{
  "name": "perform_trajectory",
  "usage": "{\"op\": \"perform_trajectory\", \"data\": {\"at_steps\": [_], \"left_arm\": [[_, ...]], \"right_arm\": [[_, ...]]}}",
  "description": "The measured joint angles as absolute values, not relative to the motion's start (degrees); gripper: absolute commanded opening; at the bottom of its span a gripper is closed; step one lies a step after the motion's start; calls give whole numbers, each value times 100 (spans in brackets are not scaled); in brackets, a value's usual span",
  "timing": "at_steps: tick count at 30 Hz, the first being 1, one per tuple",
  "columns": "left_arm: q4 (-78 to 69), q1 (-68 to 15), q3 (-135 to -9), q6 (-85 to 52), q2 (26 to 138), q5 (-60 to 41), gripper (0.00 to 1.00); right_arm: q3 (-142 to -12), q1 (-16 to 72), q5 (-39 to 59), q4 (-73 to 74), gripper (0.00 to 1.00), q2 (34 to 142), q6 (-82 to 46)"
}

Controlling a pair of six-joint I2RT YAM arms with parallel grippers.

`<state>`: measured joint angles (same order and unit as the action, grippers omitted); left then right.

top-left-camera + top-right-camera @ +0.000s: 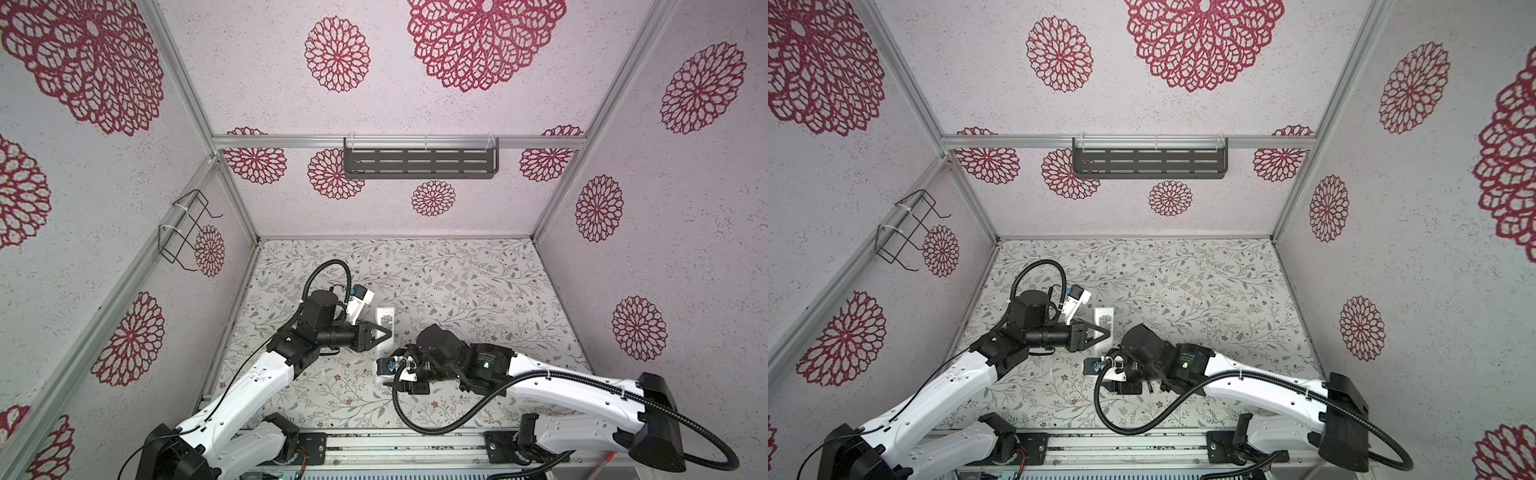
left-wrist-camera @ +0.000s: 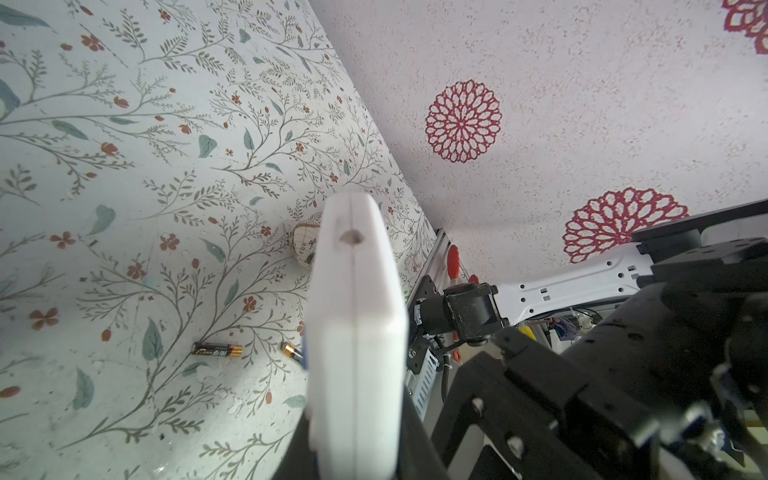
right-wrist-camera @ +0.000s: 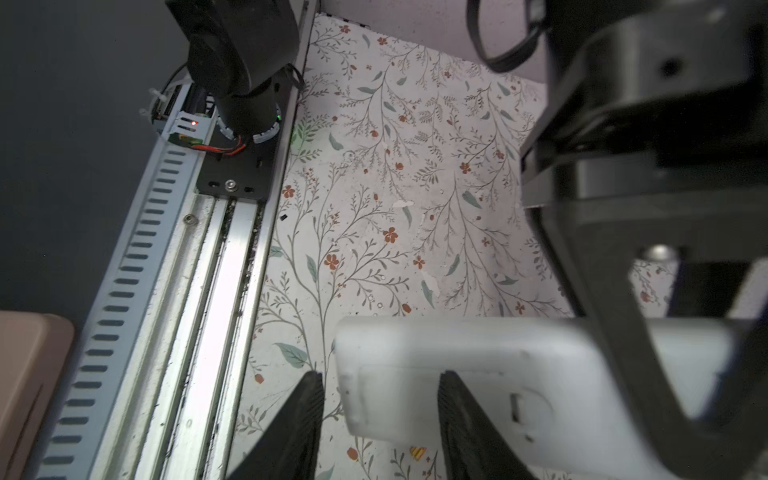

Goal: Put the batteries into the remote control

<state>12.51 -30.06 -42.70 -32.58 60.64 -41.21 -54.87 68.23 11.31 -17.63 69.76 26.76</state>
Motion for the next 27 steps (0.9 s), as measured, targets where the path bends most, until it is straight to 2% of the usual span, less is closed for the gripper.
{"op": "perform_trajectory", "data": {"at_steps": [5, 17, 27], "left_arm": [[1199, -3006, -4270, -3258, 6064, -4117, 0], [1022, -3011, -4270, -3328, 6064, -4285, 0], [729, -3055, -4270, -3544, 6104, -4663, 0]], "right_arm": [[-5487, 6825, 1249, -1962, 47, 6976, 2672], [-5485, 6823, 1009, -1865, 63, 6292, 2591], [-5485, 6823, 611, -1957, 75, 6283, 2744]]}}
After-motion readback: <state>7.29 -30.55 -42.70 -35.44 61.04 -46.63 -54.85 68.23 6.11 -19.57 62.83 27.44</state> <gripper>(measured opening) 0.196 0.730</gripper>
